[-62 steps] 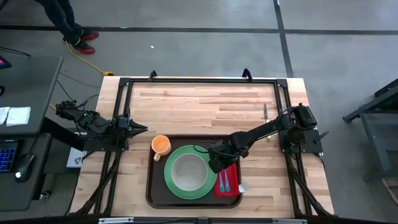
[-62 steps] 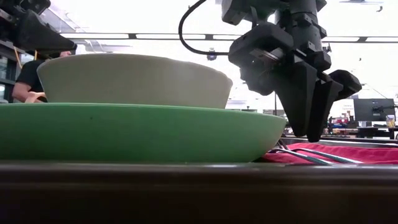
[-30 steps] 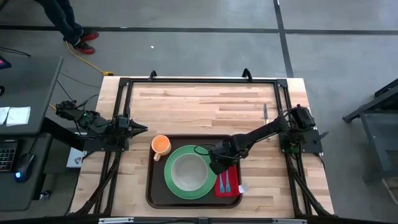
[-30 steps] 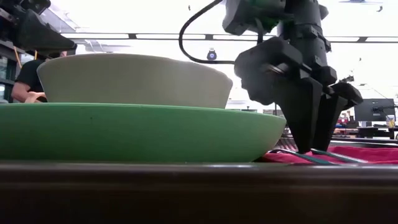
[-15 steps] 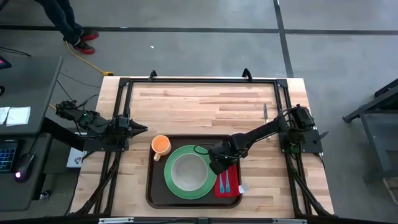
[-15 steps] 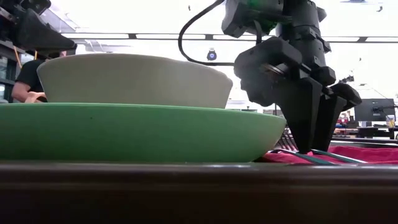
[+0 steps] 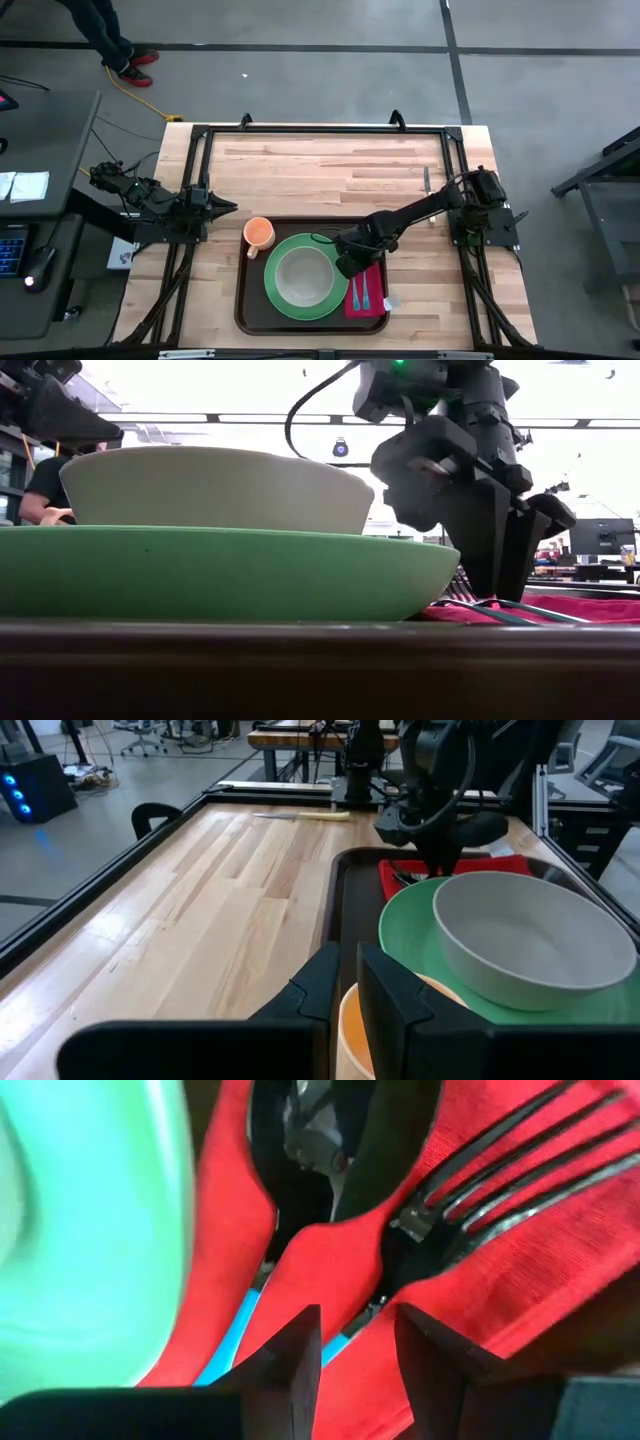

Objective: Set up tray
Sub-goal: Put the table knife on the table napkin to the right of the fork on the serving tray

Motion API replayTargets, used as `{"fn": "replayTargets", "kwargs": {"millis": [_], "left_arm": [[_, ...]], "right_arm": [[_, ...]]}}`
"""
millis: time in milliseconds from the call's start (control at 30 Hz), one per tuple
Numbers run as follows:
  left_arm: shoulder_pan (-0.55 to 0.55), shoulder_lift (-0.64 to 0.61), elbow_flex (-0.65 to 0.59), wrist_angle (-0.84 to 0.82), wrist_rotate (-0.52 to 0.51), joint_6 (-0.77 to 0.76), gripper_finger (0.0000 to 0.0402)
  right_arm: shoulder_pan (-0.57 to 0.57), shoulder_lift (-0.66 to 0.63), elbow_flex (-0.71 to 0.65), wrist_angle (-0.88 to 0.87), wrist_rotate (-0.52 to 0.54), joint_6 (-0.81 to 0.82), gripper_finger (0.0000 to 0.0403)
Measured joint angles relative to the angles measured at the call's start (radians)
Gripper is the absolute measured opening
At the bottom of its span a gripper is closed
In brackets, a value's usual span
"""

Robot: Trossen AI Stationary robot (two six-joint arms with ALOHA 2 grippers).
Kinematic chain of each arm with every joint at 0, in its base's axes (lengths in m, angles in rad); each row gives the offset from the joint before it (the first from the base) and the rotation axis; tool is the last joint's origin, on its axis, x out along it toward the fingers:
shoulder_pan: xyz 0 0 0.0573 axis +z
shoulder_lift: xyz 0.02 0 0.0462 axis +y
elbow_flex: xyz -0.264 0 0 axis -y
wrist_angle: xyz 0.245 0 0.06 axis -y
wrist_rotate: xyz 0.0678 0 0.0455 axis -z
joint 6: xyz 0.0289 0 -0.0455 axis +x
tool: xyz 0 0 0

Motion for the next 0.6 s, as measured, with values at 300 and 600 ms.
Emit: {"fn": "replayTargets", "kwargs": {"millis": [300, 600], "left_arm": [[0.000, 0.000, 0.000, -0.002, 0.000, 0.000, 0.0069], [0.000, 0.000, 0.000, -0.002, 0.000, 0.000, 0.0069]], "right_arm": [[-0.008, -0.088, 0.001, -0.016, 0.027, 0.004, 0.0108], [-0.008, -0.182, 0.002, -0.194, 0.044, -0.001, 0.0108]]}}
